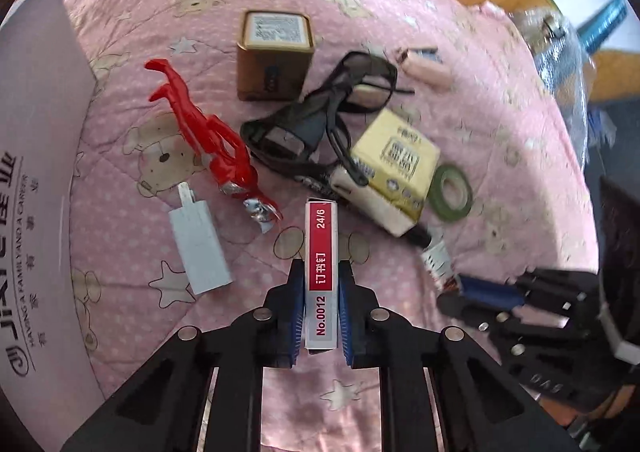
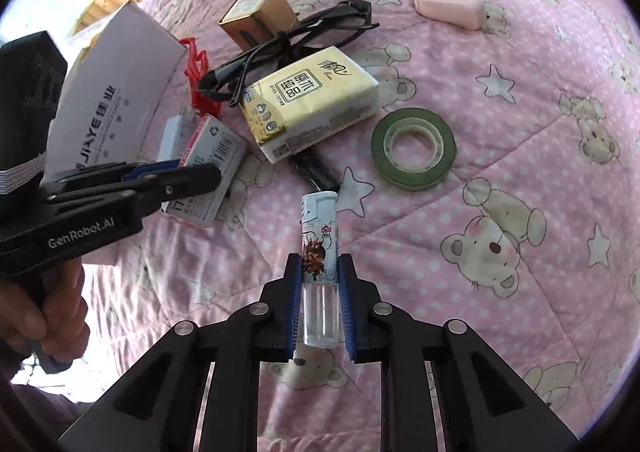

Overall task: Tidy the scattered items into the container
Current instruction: 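Carry the lighter and staples box into the cardboard box and open both tools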

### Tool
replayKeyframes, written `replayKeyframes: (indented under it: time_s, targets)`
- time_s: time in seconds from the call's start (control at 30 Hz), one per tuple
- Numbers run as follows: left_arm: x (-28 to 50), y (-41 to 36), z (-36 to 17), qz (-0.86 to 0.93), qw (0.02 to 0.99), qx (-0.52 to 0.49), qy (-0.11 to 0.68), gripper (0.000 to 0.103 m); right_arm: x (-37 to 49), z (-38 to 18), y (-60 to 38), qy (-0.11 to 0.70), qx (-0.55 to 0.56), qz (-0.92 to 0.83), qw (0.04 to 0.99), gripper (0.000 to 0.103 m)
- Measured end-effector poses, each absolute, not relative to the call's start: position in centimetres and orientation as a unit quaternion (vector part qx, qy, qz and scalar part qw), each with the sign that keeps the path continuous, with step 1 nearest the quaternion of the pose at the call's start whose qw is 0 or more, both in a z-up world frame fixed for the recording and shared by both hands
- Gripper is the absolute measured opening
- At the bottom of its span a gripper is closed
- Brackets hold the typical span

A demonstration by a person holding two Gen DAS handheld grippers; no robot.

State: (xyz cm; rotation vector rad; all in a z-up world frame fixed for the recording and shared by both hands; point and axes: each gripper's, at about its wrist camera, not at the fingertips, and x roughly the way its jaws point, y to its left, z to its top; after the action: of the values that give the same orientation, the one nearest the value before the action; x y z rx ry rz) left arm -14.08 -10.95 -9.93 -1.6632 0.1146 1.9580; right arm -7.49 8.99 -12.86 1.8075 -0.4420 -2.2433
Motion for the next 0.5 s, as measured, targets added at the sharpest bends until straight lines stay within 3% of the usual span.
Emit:
replayKeyframes:
  time_s: [0.2,0.5]
  targets:
    - [-13.4,-11.7,-7.5,0.744,0.271,-0.61,0.028,0.015,-6.2,-11.2,9.8,-0.162,0.611,-0.766,0.12,0.019]
    - [-12.8,-13.2,-4.0,0.762,0.255,-0.596,0.001,0.015,-6.6,-7.4,3.7,-0.132,0.597,-0.78,0.136,0.019]
